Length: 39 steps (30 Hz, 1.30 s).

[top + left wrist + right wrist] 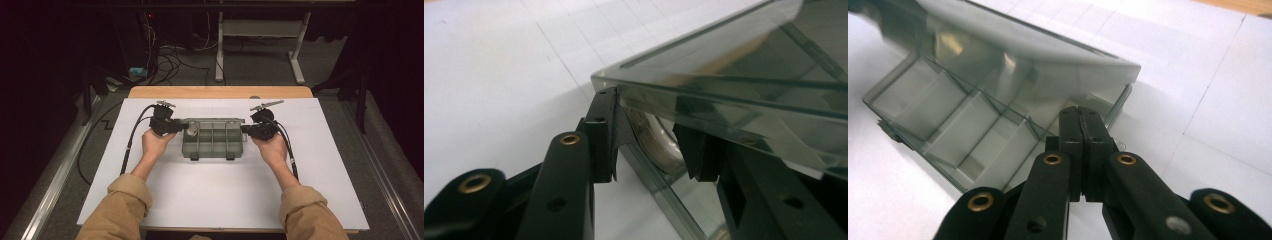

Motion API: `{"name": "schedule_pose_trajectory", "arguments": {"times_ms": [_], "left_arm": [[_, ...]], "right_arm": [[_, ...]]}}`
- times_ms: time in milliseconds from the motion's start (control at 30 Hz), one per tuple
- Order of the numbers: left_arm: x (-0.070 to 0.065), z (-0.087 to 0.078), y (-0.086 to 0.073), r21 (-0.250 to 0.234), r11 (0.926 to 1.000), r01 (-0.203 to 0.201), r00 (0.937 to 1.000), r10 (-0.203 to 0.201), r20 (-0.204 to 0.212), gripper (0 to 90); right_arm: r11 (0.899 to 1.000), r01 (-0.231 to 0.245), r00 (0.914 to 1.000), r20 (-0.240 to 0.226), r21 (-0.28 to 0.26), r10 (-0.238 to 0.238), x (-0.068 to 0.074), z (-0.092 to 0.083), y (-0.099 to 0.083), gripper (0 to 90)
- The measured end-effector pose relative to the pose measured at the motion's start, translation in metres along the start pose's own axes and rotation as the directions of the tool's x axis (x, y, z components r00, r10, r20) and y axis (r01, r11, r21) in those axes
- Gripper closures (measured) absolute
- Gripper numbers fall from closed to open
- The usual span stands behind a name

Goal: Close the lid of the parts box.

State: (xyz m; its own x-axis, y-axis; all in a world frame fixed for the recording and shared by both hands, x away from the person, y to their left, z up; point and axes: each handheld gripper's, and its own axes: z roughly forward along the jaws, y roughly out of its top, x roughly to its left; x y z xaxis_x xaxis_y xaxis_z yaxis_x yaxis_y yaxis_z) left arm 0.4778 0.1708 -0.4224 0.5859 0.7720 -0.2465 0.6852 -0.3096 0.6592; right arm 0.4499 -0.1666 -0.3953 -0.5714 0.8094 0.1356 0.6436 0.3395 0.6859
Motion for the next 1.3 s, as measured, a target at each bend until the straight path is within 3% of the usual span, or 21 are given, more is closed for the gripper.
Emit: {"name": "schedule_pose_trajectory", "arguments": {"times_ms": [67, 233, 467, 633, 767, 933, 1100, 1200, 1300], "left_arm": [[0.001, 0.001, -0.002, 0.006, 0.9998, 0.021, 0.9997, -0.021, 0.013, 58.1], [0.002, -0.002, -0.008, 0.016, 0.9996, 0.022, 0.9992, -0.022, 0.033, 55.1], [0.002, -0.012, -0.016, 0.009, 0.9994, 0.033, 0.9974, -0.033, 0.064, 61.1], [0.001, -0.020, -0.021, 0.007, 0.9993, 0.037, 0.9978, -0.038, 0.054, 64.4], [0.002, -0.024, -0.025, 0.015, 0.9991, 0.039, 0.9989, -0.040, 0.023, 63.9], [0.004, -0.039, -0.025, -0.043, 0.9977, 0.053, 0.9985, -0.052, 0.014, 63.9], [-0.011, -0.049, -0.024, -0.085, 0.9964, 0.002, 0.9995, 0.001, 0.032, 64.2], [-0.024, -0.049, -0.024, -0.083, 0.9957, -0.042, 0.9984, 0.045, 0.034, 64.3], [-0.037, -0.044, -0.027, -0.048, 0.9917, -0.120, 0.9928, 0.119, -0.016, 64.7]], "right_arm": [[1.000, 0.002, 1.0000, 0.000, 0.005, -0.002, 0.000, 0.000, 0.000, 90.0], [1.000, -0.006, 0.9999, -0.014, 0.000, 0.006, -0.001, -0.001, -0.001, 90.0], [1.000, 0.008, 0.9998, -0.020, 0.008, -0.008, 0.000, -0.001, -0.005, 90.0], [1.000, 0.008, 0.9996, -0.029, 0.015, -0.008, -0.003, -0.001, -0.013, 89.7], [1.000, 0.007, 0.9992, -0.039, 0.023, -0.006, -0.003, 0.000, -0.018, 89.7], [0.999, 0.018, 0.9987, -0.048, 0.031, -0.017, -0.001, 0.001, -0.022, 89.7], [0.999, 0.019, 0.9987, -0.048, 0.036, -0.018, -0.002, 0.001, -0.025, 89.6], [0.999, 0.015, 0.9988, -0.047, 0.045, -0.013, -0.002, 0.002, -0.027, 89.3], [0.999, 0.016, 0.9990, -0.043, 0.050, -0.014, -0.002, 0.002, -0.027, 89.3]]}}
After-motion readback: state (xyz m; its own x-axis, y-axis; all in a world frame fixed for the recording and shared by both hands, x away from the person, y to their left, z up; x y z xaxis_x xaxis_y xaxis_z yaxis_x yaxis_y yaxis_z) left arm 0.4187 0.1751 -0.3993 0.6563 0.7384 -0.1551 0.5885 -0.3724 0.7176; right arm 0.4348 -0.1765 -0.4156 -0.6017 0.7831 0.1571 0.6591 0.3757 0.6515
